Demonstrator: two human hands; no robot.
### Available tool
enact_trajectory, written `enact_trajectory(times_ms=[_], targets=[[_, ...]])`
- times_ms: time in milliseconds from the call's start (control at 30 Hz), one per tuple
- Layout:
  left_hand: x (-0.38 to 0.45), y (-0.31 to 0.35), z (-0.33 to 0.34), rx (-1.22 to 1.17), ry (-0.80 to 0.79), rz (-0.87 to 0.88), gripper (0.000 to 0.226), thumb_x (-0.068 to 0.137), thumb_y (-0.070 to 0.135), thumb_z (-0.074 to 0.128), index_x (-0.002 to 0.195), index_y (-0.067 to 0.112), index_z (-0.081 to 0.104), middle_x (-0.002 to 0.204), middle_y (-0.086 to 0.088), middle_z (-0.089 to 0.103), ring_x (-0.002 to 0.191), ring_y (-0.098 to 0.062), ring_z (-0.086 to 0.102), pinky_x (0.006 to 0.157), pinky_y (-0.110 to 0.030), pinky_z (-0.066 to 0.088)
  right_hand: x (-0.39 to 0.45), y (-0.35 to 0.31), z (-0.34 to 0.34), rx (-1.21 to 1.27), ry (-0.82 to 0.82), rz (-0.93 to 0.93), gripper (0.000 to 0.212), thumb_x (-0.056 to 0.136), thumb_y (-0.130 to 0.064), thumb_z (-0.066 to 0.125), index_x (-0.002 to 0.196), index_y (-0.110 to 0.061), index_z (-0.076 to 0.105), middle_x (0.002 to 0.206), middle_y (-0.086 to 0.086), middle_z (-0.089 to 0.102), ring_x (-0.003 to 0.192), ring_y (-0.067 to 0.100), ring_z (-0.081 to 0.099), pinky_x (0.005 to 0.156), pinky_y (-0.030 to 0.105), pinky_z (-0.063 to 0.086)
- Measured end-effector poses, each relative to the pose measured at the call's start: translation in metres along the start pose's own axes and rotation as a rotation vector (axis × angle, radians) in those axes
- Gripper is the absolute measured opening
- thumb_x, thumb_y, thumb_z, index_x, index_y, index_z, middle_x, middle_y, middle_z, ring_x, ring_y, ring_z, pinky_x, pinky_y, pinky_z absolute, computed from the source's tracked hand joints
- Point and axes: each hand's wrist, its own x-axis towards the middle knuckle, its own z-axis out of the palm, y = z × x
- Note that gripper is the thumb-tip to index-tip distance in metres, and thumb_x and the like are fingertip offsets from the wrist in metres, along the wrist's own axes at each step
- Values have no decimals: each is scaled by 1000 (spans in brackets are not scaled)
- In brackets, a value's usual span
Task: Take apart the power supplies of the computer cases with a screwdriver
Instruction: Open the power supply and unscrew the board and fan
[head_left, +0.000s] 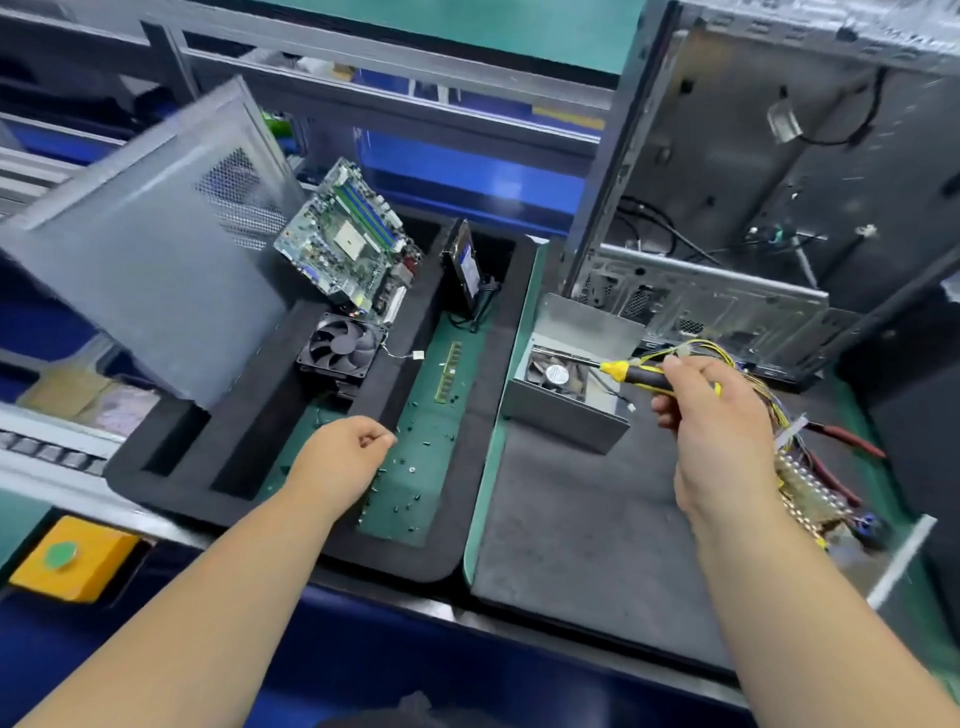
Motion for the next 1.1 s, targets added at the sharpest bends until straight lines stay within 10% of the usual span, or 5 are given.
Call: enact_trajectory(times_ms=[600,800,967,1100], targets=[[-28,128,27,-262,-52,525,19,92,16,64,89,34,68,85,9,58,68,-5,50,65,-7,38,15,-3,-118,16,160,94,15,96,-20,62,94,-11,74,72,1,73,62,10,58,63,22,51],[-66,206,96,-92,-178,622,16,93,23,61,108,28,68,96,9,59,80,1,52,84,-23,44,29,11,-187,-48,219,104,15,98,-11,60,85,-13,69,64,-10,72,59,-1,67,53,8,47],[-83,256,155,179,-214,525,35,98,37,55,132,28,57,122,3,57,112,-19,57,93,-31,45,46,31,-231,-95,160,234,12,98,-19,61,95,-11,69,82,8,71,78,21,54,62,27,40],[-85,278,178,398,-163,507,21,100,34,51,114,26,64,112,1,60,105,-26,59,82,-34,46,56,37,-247,5,60,295,11,98,-8,58,90,-8,65,96,13,74,69,12,67,64,21,51]])
